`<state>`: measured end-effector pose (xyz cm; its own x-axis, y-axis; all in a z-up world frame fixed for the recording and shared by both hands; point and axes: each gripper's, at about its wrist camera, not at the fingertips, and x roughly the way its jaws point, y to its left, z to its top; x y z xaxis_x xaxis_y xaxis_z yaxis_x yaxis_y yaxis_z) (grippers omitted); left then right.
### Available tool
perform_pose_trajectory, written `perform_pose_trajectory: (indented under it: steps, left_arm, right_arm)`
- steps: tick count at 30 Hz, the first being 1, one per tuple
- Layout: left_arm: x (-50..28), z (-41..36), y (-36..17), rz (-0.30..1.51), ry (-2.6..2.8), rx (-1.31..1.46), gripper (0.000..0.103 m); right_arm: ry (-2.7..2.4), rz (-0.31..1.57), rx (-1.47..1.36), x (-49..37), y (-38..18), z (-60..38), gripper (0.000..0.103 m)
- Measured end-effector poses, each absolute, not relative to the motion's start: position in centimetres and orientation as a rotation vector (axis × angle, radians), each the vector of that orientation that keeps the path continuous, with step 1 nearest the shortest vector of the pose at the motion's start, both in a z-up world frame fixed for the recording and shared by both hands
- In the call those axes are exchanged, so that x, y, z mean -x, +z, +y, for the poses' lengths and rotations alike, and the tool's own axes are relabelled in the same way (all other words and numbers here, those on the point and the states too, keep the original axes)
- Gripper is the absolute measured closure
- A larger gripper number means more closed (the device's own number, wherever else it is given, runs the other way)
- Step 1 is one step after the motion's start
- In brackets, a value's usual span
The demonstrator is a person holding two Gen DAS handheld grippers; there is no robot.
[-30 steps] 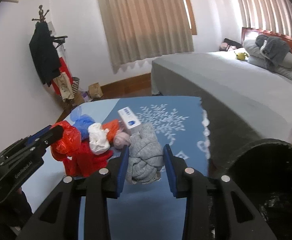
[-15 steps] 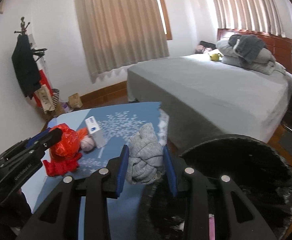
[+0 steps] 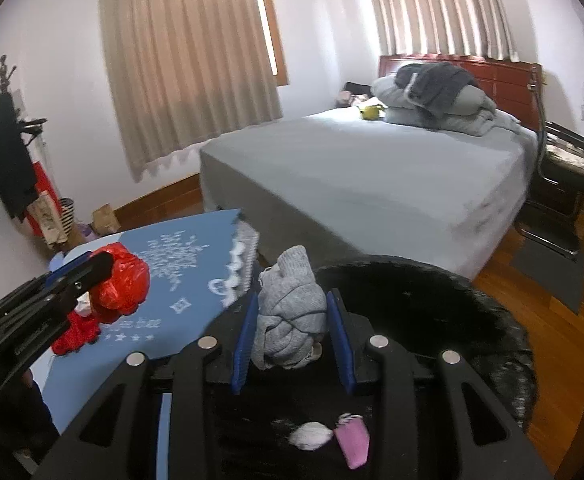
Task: Collect trash
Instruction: 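Lift both items over the black bin and open both tools to drop them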
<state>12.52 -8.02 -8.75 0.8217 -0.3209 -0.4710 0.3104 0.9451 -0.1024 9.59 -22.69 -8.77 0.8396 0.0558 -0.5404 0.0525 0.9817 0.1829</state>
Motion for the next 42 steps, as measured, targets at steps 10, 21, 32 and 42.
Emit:
perform_pose_trajectory:
  steps: [10, 21, 32, 42]
  left_arm:
    - [-12.6, -13.0, -10.4, 0.541, -0.446, -0.002, 0.077]
    - [-13.3, -15.7, -12.0, 0.59, -0.532, 0.01, 0.057]
    - [-13.8, -12.1, -11.6, 0.563, -0.416, 0.005, 0.025]
    - [-13.3, -4.1, -10.4, 0.523, -0.201, 0.004, 0.016]
  right_arm:
    - [-0.098, 0.589, -0.213, -7.9, -9.6, -27.2, 0.068]
    - [-0.158, 0.594, -0.221, -7.4, -9.8, -29.5, 0.058]
    - [-0.183, 0.558, -0.203, -7.0, -9.5, -29.1, 0.006]
    - [-0.086, 0.571, -0.194, -8.9, -9.4, -25.2, 0.006]
